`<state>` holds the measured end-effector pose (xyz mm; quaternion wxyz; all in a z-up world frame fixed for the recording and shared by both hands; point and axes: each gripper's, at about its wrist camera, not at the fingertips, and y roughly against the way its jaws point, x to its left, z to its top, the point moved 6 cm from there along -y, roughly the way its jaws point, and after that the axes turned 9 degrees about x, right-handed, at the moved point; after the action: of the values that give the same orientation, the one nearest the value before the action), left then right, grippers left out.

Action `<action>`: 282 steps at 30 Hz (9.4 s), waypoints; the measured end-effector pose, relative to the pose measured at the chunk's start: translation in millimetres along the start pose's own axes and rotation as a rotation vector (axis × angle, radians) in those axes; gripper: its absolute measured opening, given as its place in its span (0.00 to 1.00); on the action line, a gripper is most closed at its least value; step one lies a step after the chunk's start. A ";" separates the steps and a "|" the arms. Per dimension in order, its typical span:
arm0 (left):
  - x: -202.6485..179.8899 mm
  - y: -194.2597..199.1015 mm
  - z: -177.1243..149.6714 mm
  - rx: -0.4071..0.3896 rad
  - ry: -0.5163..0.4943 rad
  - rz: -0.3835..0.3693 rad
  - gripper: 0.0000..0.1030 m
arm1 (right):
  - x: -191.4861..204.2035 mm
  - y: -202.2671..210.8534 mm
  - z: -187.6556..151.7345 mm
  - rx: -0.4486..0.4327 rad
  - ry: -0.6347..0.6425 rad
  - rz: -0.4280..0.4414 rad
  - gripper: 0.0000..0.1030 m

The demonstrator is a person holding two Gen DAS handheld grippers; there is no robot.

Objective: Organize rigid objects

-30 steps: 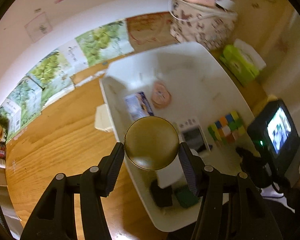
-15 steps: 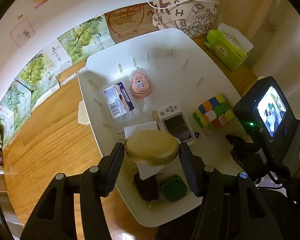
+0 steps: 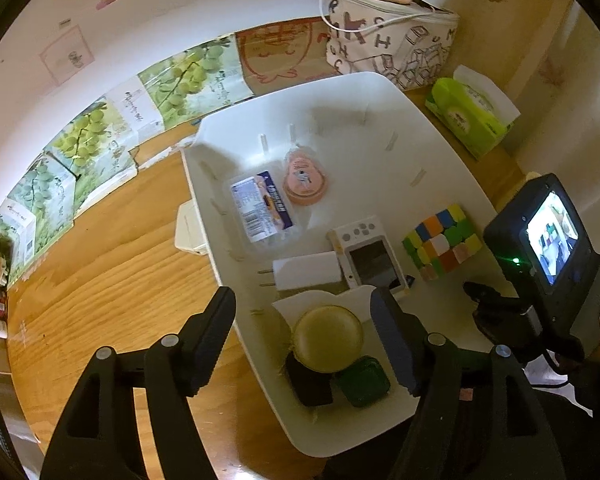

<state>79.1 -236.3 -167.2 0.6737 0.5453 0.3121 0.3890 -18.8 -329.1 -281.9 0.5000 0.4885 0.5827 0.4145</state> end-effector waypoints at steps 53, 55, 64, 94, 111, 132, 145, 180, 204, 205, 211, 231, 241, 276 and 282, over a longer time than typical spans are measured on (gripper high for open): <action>133.5 -106.2 37.9 -0.024 -0.003 -0.120 0.77 | -0.2 -15.4 43.5 0.103 0.007 0.003 0.22; 135.5 -110.8 39.7 -0.019 0.010 -0.139 0.77 | 0.0 -16.3 44.5 0.105 0.007 0.004 0.22; 131.9 -120.5 42.0 -0.012 0.005 -0.161 0.77 | -5.2 -15.3 52.6 0.108 0.010 0.039 0.22; 147.0 -123.2 56.0 -0.162 0.061 -0.248 0.77 | -17.0 57.5 95.4 -0.117 -0.016 0.135 0.54; 137.6 -118.6 70.3 -0.240 -0.181 -0.158 0.77 | -11.8 98.6 72.6 -0.316 0.002 0.165 0.61; 152.5 -116.6 67.1 -0.216 -0.166 -0.155 0.66 | 5.8 110.7 83.5 -0.347 0.005 0.218 0.61; 158.0 -35.1 50.9 -0.301 -0.127 -0.089 0.66 | 20.0 121.3 97.7 -0.399 0.044 0.277 0.61; 40.7 7.6 8.6 -0.089 0.103 -0.095 0.83 | 23.6 125.3 68.7 -0.483 -0.188 0.282 0.79; 207.8 75.5 -145.9 -0.179 0.522 -0.004 0.83 | 158.7 208.8 22.7 -0.664 -0.205 0.295 0.89; 208.5 78.2 -151.6 -0.182 0.534 0.000 0.83 | 164.2 212.5 19.8 -0.670 -0.194 0.299 0.89; 205.3 100.4 -171.6 -0.249 0.625 0.055 0.83 | 181.4 235.9 4.1 -0.724 -0.134 0.276 0.98; 168.9 129.7 -151.1 -0.363 0.613 0.184 0.84 | 153.6 228.8 -3.2 -0.668 -0.087 0.224 0.98; 165.1 134.3 -123.5 -0.425 0.566 0.191 0.99 | 137.1 218.4 16.8 -0.645 -0.129 0.235 0.98; 151.2 122.1 -94.2 -0.407 0.457 0.150 0.99 | 131.2 207.4 42.6 -0.589 -0.136 0.206 0.98; 151.4 122.1 -94.2 -0.407 0.457 0.150 0.99 | 131.9 206.2 42.1 -0.583 -0.134 0.205 0.98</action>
<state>53.2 -46.5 -67.1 0.6509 0.3194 0.3299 0.6045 51.7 -162.7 -111.6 0.6120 0.4069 0.3527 0.5792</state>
